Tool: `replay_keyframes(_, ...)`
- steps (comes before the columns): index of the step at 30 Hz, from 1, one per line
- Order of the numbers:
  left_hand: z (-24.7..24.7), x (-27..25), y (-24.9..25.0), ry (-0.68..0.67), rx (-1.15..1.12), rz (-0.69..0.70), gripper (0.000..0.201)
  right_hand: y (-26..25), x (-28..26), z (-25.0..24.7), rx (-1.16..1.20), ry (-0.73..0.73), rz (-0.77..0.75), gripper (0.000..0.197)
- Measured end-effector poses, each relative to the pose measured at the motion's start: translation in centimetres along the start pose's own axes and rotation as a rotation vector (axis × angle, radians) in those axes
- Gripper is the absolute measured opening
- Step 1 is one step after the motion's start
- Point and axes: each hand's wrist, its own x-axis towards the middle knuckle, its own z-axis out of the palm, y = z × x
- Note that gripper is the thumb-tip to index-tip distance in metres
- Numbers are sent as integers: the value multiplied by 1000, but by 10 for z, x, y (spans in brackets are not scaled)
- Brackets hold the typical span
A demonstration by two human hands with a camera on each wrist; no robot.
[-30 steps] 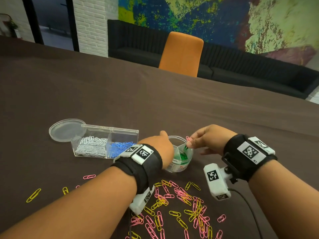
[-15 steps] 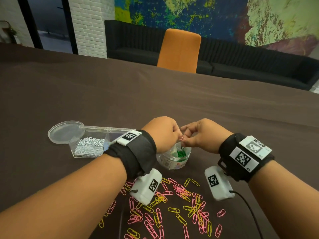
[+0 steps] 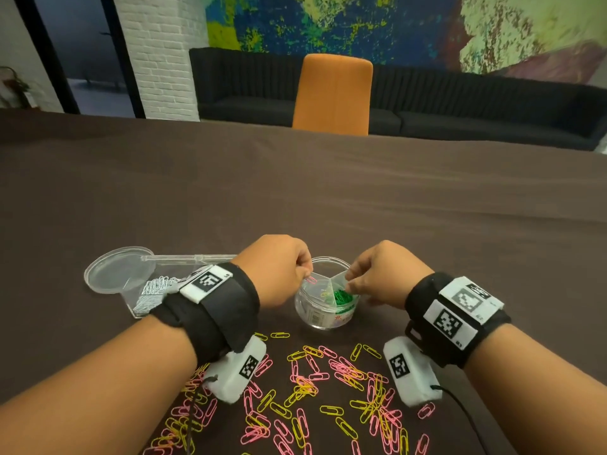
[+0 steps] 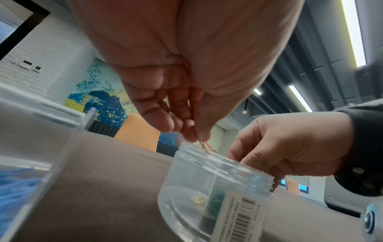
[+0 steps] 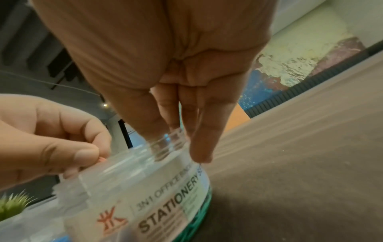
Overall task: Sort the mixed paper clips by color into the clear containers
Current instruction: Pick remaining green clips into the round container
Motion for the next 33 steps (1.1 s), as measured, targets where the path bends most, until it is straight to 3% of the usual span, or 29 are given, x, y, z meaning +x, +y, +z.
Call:
replay_keyframes(7,2,-10,-6,47,34,139,8,2,-16,4,-191,140,-85,23)
replay_keyframes(13,7,-18,-8,56,171,320,8,6,-27,8,-215,199,-137,27)
replay_keyframes(19,10,-24,-5,64,185,342,10,9,-38,10,-303,259,-244,29)
replay_keyframes(25,18,-21,-1,48,255,362,23,10,-35,11,-316,267,-238,27)
replay_keyframes(29,13,-23,-6,138,197,395,21,12,-31,4,-242,210,-159,25)
replay_keyframes(31,3,-32,-9,183,156,365,17,15,-30,-2,-216,157,-137,22)
replay_keyframes(33,-8,-48,-14,202,103,305,15,19,-37,-6,-234,196,-180,20)
